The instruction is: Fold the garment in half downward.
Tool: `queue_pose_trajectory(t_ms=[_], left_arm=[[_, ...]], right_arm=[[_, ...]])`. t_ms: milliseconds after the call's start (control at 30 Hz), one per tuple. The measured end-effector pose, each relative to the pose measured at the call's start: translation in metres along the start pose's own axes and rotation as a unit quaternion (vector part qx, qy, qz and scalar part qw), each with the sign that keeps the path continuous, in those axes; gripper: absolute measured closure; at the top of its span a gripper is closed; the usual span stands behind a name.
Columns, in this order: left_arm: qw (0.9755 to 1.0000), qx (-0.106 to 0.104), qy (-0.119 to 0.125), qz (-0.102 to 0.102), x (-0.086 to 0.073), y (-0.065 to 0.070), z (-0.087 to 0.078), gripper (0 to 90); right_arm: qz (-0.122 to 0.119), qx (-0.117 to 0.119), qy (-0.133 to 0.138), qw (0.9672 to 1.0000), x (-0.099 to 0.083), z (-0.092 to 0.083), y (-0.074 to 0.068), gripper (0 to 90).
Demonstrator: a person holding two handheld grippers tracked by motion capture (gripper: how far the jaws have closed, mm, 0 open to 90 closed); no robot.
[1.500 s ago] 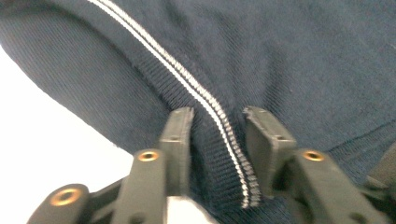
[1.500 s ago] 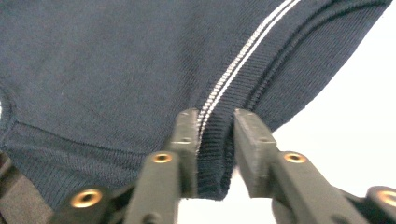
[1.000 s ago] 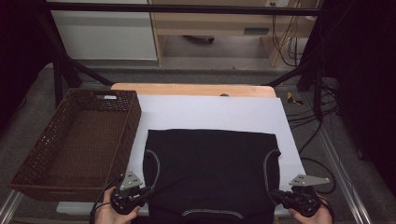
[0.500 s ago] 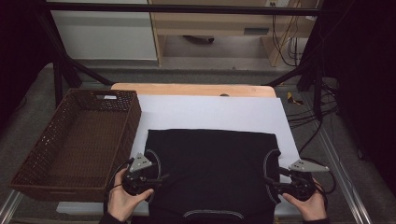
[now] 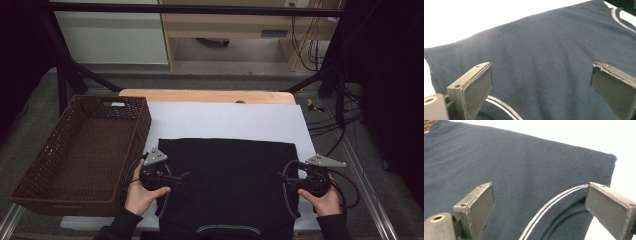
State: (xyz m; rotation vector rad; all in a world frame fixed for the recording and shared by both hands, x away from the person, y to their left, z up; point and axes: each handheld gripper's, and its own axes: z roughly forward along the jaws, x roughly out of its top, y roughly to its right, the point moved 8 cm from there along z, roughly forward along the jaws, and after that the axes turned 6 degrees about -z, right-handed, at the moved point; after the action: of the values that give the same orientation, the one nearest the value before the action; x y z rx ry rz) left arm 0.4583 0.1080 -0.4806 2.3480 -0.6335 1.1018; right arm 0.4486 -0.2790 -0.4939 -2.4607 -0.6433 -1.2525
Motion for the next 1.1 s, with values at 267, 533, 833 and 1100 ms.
queue_pose_trajectory(t_ms=[267, 533, 833, 1100], left_arm=[[0.9995, 0.027, -0.004, 0.014, 0.013, -0.01, 0.017, 1.7], [0.9995, 0.031, -0.007, 0.008, 0.03, -0.019, 0.039, 2.8], [0.998, 0.06, -0.02, 0.008, 0.044, -0.038, 0.064, 7.8], [0.9961, 0.088, 0.001, -0.01, 0.046, -0.068, 0.084, 22.4]], right_arm=[[0.004, 0.002, -0.003, 1.0, -0.002, 0.007, 0.007, 8.0], [-0.001, -0.004, -0.012, 0.9999, -0.008, 0.009, 0.013, 6.7], [0.004, -0.009, -0.023, 0.9997, -0.013, 0.011, 0.017, 6.6], [0.005, -0.01, -0.024, 0.9996, -0.013, 0.011, 0.017, 6.3]])
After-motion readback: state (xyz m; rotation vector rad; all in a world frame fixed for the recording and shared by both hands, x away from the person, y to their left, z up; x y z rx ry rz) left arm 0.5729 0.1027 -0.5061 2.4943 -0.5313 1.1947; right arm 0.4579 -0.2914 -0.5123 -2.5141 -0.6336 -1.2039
